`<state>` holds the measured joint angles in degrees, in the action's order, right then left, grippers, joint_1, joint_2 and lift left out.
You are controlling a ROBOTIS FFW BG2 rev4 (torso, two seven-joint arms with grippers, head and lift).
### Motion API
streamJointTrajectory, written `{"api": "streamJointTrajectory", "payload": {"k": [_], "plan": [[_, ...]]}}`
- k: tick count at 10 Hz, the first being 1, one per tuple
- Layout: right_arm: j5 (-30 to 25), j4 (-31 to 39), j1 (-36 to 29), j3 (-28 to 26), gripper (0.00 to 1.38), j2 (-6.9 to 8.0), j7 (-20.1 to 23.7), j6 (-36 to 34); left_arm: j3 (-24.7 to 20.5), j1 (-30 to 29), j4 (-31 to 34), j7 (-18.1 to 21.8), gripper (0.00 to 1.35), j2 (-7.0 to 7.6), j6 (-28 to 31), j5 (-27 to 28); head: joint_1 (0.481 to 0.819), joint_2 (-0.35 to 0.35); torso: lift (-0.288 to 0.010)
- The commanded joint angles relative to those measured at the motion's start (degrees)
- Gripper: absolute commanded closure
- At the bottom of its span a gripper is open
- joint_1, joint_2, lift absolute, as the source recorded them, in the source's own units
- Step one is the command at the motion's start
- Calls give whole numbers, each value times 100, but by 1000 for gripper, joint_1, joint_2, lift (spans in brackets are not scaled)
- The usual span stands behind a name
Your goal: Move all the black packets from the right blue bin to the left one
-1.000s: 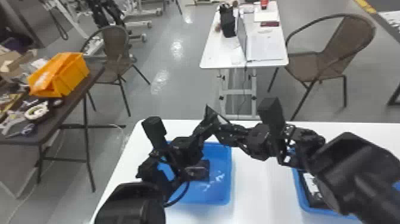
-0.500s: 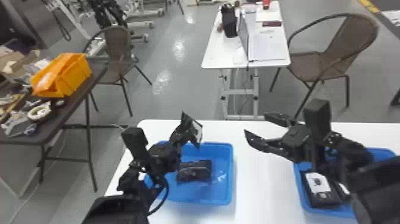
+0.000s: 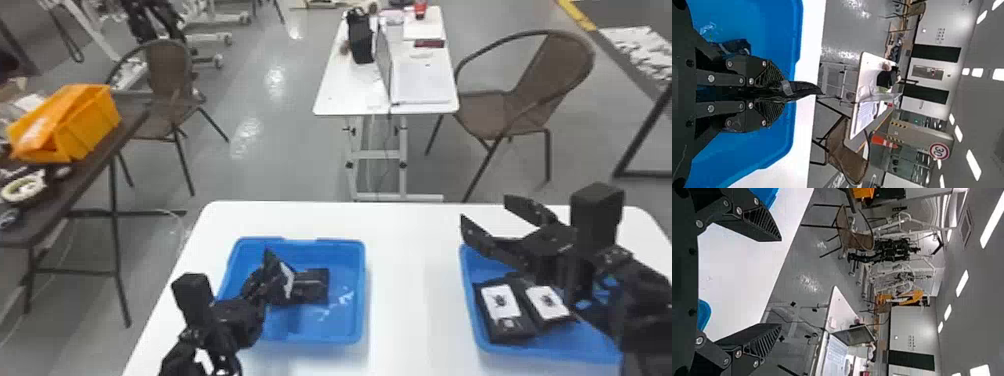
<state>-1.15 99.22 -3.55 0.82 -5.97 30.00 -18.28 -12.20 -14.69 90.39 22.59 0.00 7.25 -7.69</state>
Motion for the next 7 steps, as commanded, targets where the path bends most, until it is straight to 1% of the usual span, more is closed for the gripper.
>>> {"api": "streamJointTrajectory", "payload": {"k": [1,2,3,4,5,6,7], "plan": [[-123,194,-85,-196,275,-1,-3,-123,42,-8,-144,0,412,-15,-145,-286,695,126,0],[-237,335,-155,-328,274,-1,-21,-255,121,1,-135,0,36,-15,-417,-365,695,108,0],[-272,475,-287,-486,277,8,-82,-334,174,1,-100,-9,51,-15,-742,-426,695,97,0],[-255,598,-480,-724,277,8,-205,-378,165,-8,5,-35,98,-15,-918,-541,695,74,0],[-140,589,-665,-1031,277,17,-205,-378,104,-34,181,-35,96,-15,-936,-576,695,49,0],[-17,502,-814,-1295,279,26,-258,-378,60,-78,322,-35,96,-15,-1059,-550,695,21,0],[-9,264,-885,-1488,279,26,-258,-308,33,-113,471,-44,96,-15,-1112,-576,695,7,0]]}}
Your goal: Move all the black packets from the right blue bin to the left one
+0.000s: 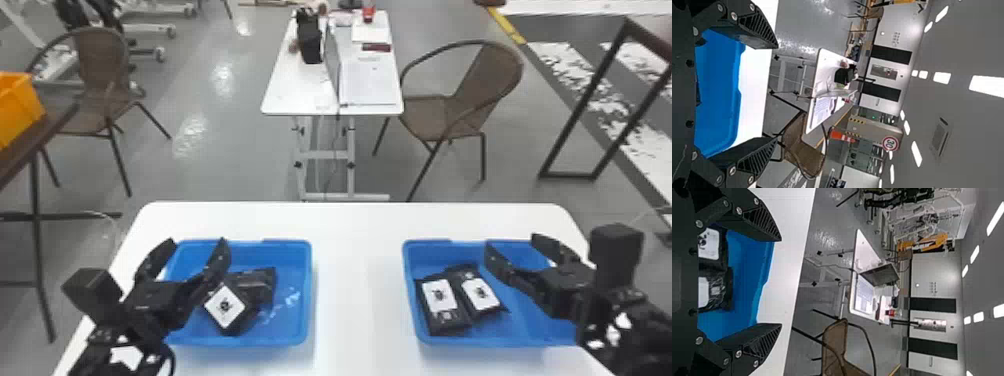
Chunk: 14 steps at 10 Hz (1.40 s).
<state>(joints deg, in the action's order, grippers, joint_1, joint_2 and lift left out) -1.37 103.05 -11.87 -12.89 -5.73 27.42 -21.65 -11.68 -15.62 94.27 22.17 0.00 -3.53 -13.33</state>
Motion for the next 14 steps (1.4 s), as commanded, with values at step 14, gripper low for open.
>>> {"api": "streamJointTrajectory", "payload": {"k": [14], "plan": [[-285,-4311,1767,736,274,-640,519,865,-63,-187,285,-90,102,-15,-332,-249,695,-28,0]]}}
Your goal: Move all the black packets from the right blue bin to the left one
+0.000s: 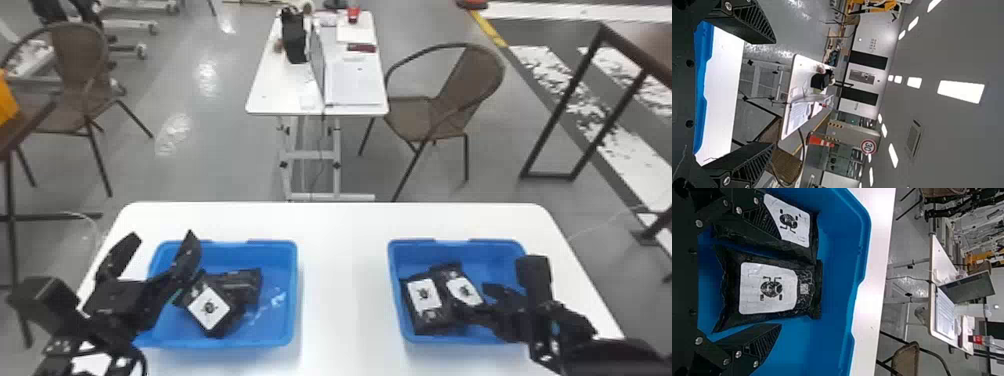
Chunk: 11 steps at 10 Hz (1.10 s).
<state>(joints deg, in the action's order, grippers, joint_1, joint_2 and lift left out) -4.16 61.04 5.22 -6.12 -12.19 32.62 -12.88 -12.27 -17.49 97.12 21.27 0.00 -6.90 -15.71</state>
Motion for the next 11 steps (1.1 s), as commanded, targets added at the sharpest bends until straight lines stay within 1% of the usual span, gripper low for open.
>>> {"api": "streamJointTrajectory", "payload": {"k": [1,2,3,4,5,6,7,8,9,10,11], "plan": [[-121,-399,226,111,274,50,-1,-4,-21,-9,0,0,102,-15,13,-11,695,-19,0],[-244,-760,445,208,274,86,-1,84,-12,-9,0,0,102,-15,48,-11,695,-15,0],[-314,-944,595,331,274,94,-10,136,-4,-9,0,0,102,-15,66,-29,695,-6,0],[-569,-953,647,322,292,165,-80,136,-21,-18,0,0,102,-15,57,-46,695,1,0],[-648,-953,665,322,452,147,-89,-13,-39,-26,0,0,102,-15,75,-55,695,7,0],[-718,-786,630,322,797,138,-133,-277,-56,-35,0,0,102,-15,83,-64,695,10,0],[-665,-347,410,322,1130,147,-370,-444,-65,-44,-9,0,102,-15,110,-64,695,6,0],[-630,84,234,322,1130,182,-555,-707,-100,-62,-9,0,102,-15,110,-73,695,2,0],[-621,269,155,322,1133,182,-555,-866,-135,-70,-18,-9,102,-15,110,-73,695,-4,0],[-551,506,-3,322,1133,191,-660,-945,-135,-70,-26,-9,102,-15,101,-73,695,2,0],[-595,937,-231,322,1131,191,-827,-1024,-135,-70,-26,0,102,-15,48,-73,695,4,0]]}}
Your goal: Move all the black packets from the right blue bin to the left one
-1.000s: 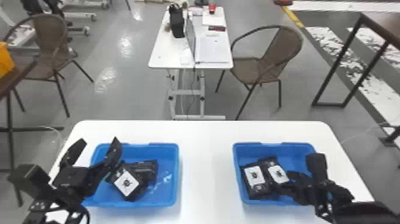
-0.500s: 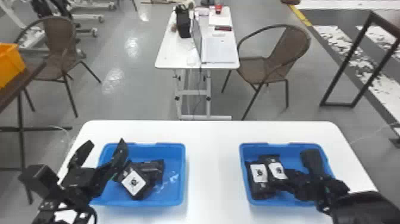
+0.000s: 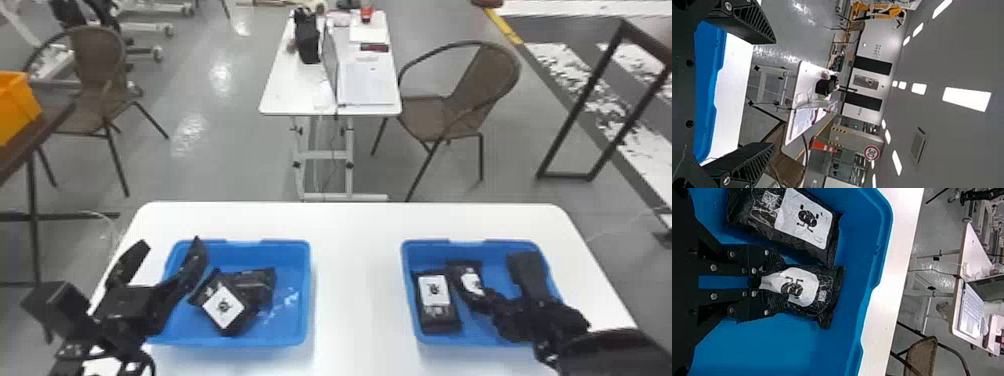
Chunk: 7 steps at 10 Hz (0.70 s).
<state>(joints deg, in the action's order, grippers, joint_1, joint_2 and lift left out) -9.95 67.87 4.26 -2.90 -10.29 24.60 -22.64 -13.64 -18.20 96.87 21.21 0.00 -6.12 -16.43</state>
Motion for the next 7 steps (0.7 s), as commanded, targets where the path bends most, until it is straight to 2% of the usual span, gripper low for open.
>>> {"api": "streamJointTrajectory", "payload": {"k": [1,3,4,5,6,7], "plan": [[-15,719,-382,0,1131,1,-87,-65,1,-8,-1,-3,102,-15,-56,-27,695,3,0],[-6,1642,-769,9,1131,1,-87,-100,19,1,-1,-3,102,-15,-91,-53,695,8,0],[196,2239,-988,9,1131,1,-70,-127,45,9,8,-3,102,-15,-91,-115,695,14,0],[240,2846,-1111,70,1131,1,80,-127,89,36,8,6,102,-15,49,-220,695,23,0],[301,3241,-1006,325,1131,-61,247,-109,133,71,17,6,102,-15,146,-282,695,41,0],[530,3303,-716,747,1131,-193,370,31,204,124,25,6,102,-15,269,-414,695,55,0]]}}
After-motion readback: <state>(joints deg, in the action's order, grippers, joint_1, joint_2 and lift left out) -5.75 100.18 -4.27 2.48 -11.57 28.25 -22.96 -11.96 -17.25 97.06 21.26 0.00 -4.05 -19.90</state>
